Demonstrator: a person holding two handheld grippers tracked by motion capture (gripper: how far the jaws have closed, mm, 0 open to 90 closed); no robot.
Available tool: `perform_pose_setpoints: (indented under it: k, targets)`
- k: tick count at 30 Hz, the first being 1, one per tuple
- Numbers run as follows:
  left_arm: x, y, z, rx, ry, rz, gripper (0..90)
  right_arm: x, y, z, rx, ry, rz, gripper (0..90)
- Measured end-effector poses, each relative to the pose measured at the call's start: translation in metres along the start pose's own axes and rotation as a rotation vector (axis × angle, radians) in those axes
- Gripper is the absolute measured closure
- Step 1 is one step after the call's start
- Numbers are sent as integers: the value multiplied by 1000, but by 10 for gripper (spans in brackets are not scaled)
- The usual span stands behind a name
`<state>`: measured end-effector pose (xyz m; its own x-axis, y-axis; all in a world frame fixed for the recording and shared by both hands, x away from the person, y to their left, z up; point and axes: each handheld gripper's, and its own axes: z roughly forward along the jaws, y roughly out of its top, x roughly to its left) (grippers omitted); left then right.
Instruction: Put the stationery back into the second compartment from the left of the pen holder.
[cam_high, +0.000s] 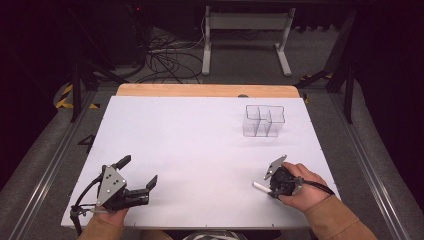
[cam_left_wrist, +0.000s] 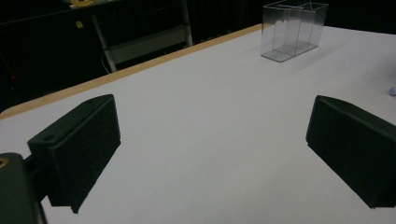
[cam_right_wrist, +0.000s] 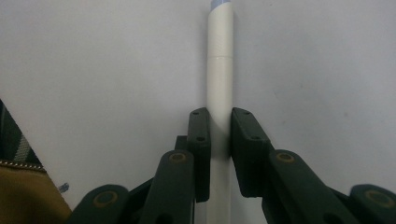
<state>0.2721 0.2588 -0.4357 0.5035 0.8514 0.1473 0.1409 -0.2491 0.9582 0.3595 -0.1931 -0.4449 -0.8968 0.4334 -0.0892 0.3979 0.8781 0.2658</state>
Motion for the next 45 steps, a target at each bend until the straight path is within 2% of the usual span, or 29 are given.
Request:
perform_pose_setpoints:
  k: [4, 11, 29, 35, 36, 39, 40, 41, 43, 45]
  targets:
    - [0, 0, 0, 0, 0, 1, 38, 0, 0, -1, -12, 6, 13, 787]
    - [0, 0, 0, -1, 1, 1, 38, 0, -1, -12, -83, -7, 43, 787]
    - [0, 0, -1, -3, 0, 1, 38, 1, 2, -23, -151, -20, 47, 787]
    - [0, 0, -1, -4, 1, 0, 38, 0, 1, -30, -224, -36, 67, 787]
    - [0, 0, -1, -5, 2, -1, 38, 0, 1, -31, -252, -37, 90, 787]
    - [0, 0, -2, -6, 4, 0, 38, -1, 1, -33, -277, -39, 89, 787]
    - [0, -1, -2, -5, 5, 0, 38, -2, 1, -36, -307, -46, 101, 787]
    - [0, -1, -3, -4, 6, -2, 38, -2, 1, -36, -307, -46, 101, 787]
    - [0, -1, -3, -5, 8, -4, 37, -2, 1, -39, -358, -56, 115, 787]
    - [0, -1, -4, -6, 11, -5, 38, -3, 1, -41, -369, -57, 109, 787]
